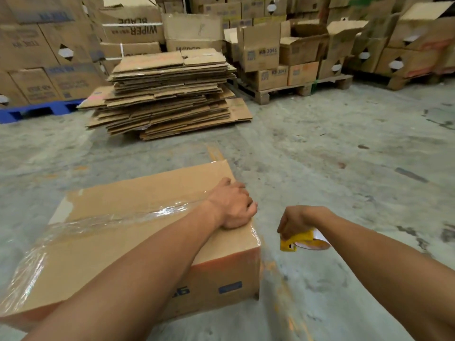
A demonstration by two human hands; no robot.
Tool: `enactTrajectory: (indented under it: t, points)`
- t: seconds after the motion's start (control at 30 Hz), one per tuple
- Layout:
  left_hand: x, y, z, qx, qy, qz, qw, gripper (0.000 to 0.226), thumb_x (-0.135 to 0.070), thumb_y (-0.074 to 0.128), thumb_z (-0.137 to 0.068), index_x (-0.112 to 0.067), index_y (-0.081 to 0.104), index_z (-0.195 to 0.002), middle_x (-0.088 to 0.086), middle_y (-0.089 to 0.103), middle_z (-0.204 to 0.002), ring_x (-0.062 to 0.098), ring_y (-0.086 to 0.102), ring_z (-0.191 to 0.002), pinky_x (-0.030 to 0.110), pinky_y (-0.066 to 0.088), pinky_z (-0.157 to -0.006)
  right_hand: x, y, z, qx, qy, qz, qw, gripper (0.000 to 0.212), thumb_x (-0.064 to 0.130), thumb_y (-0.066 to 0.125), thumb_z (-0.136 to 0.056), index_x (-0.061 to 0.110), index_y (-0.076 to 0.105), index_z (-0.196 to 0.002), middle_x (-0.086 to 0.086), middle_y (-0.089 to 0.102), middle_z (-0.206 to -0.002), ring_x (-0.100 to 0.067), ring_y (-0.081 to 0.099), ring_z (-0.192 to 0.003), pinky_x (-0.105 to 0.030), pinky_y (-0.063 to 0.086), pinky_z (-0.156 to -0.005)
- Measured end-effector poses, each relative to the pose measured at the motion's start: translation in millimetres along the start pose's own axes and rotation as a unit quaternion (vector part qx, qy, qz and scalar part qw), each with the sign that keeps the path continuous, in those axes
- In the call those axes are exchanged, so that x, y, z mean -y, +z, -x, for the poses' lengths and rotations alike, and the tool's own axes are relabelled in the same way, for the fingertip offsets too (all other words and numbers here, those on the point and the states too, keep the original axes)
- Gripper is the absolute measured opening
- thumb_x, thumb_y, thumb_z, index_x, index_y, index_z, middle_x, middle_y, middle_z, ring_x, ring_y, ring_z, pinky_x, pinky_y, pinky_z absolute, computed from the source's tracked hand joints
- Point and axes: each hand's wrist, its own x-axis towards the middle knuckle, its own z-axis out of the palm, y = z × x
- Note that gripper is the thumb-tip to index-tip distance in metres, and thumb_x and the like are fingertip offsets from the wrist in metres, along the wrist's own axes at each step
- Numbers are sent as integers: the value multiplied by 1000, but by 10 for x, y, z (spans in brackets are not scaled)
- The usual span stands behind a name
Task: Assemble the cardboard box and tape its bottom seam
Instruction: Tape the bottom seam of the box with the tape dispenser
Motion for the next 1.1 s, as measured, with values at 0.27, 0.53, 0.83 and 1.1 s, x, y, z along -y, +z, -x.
enactTrajectory:
  t: [0.27,0.53,0.83,1.1]
  points:
    - [54,41,0,-80,102,2,992,64,-51,22,-96,-17,75,-83,4,74,-99,20,65,-104,43,28,-110,116,-312,7,-277,74,-313,906,41,43,69,-81,35,68,-121,-3,66,-126,-25,59,-116,-33,48,-93]
    - [486,-168,613,-301,-199,512,780,18,-30,54,-93,-17,62,-83,-1,70,-77,19,65,-68,32,48,-64,551,-513,529,-306,-181,-692,628,35,29,70,-88,23,69,-123,-3,69,-81,-10,60,-53,-24,50,-46]
    - [767,-667,1209,68,-254,812,521,56,-68,46,-88,-13,54,-89,4,57,-66,13,48,-49,16,31,-36,904,-571,1042,-20,-313,-745,588,30,41,59,-85,36,74,-111,-3,38,-37,-8,33,-21,-17,34,-32]
    - [643,-851,1294,108,-212,822,517,52,-65,54,-85,-13,55,-88,2,55,-65,9,46,-48,13,27,-33,924,-500,1054,3,-333,-727,600,64,48,90,-57,36,72,-117,-2,40,-35,-7,35,-22,-18,37,-32]
